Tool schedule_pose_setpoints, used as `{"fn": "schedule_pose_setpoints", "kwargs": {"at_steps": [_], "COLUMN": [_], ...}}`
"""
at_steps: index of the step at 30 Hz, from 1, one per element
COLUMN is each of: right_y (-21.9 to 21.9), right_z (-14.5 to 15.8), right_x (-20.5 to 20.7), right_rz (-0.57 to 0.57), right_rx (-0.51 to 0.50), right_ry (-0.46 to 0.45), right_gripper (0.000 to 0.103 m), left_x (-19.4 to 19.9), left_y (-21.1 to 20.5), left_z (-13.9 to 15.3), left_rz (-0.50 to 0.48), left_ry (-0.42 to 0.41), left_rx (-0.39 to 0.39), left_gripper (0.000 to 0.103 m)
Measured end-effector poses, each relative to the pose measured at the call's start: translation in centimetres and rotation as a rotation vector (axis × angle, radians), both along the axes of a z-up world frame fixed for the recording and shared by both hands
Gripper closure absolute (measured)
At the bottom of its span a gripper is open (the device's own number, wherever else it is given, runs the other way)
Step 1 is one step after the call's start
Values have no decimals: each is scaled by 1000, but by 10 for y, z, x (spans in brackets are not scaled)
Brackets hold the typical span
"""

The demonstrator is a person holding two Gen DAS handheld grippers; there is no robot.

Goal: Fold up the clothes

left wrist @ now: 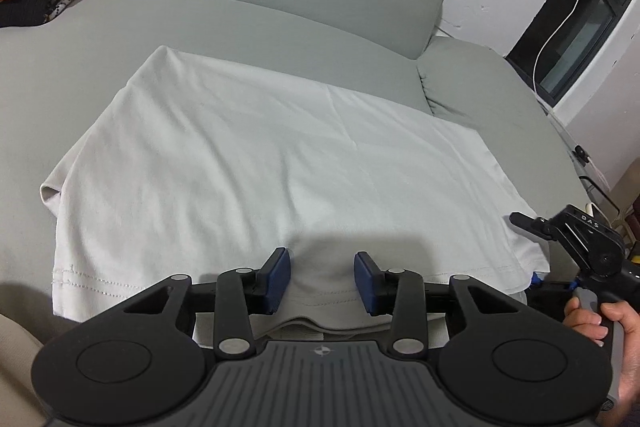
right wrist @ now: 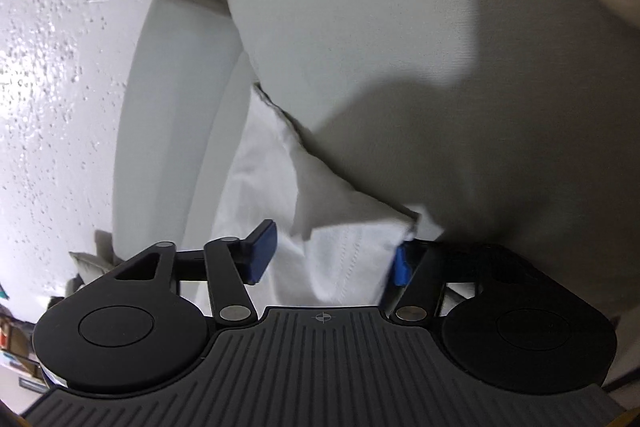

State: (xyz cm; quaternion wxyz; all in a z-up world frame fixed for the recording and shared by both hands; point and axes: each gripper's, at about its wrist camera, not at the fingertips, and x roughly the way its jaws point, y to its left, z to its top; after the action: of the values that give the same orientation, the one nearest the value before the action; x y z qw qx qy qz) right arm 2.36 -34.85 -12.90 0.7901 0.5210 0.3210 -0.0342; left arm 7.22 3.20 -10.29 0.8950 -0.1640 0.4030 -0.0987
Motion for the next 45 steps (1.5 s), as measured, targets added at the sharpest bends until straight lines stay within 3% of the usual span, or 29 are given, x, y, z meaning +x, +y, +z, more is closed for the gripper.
{"fn": "schedule_pose_setpoints", "kwargs": {"at_steps": [4, 6, 8, 11, 14, 19, 20, 22, 24, 32, 37, 41, 43, 45], "right_y": [10, 8, 10, 15, 11, 8, 8, 9, 6, 59, 127, 212, 260, 301], "right_z": [4, 4, 7, 14, 11, 4, 2, 1, 3, 77, 125, 146, 147, 136], "right_x": [0, -1, 0, 4, 20, 37, 37, 36, 35, 67, 74, 83, 85, 90], "right_rz": [31, 18, 24, 61, 87, 40, 37, 30, 17, 100, 196, 325, 416, 523], "right_rx": [-74, -61, -69, -121, -164, -121, -128, -124, -88, -476, -766, -962, -1036, -1047], "right_ry": [-23, -20, -25, -31, 8, -4, -10, -20, -25, 72, 38, -65, -128, -158], "right_gripper": [43, 54, 58, 57, 51, 48, 51, 94, 99, 99, 99, 99, 99, 99], "left_x": [-1, -2, -2, -2, -2, -4, -5, -5, -5, 10, 3, -7, -10, -17], "left_y": [2, 3, 2, 4, 4, 4, 4, 5, 6, -10, 46, 113, 145, 171], "left_z": [-1, -1, -1, -1, -2, -2, -2, -2, -2, 21, 48, 46, 35, 19], "left_rz": [-2, -6, -9, -10, -14, -19, -20, -21, -24, -104, -27, 127, 182, 260], "left_ry": [-5, -10, -14, -15, -18, -26, -28, -30, -30, 80, -4, -99, -130, -127], "left_rx": [-6, -3, 1, -1, 0, 7, 6, 4, 2, 138, -34, -110, -190, -297], "left_gripper": [66, 66, 66, 65, 64, 62, 62, 62, 62, 60, 40, 41, 42, 46]}}
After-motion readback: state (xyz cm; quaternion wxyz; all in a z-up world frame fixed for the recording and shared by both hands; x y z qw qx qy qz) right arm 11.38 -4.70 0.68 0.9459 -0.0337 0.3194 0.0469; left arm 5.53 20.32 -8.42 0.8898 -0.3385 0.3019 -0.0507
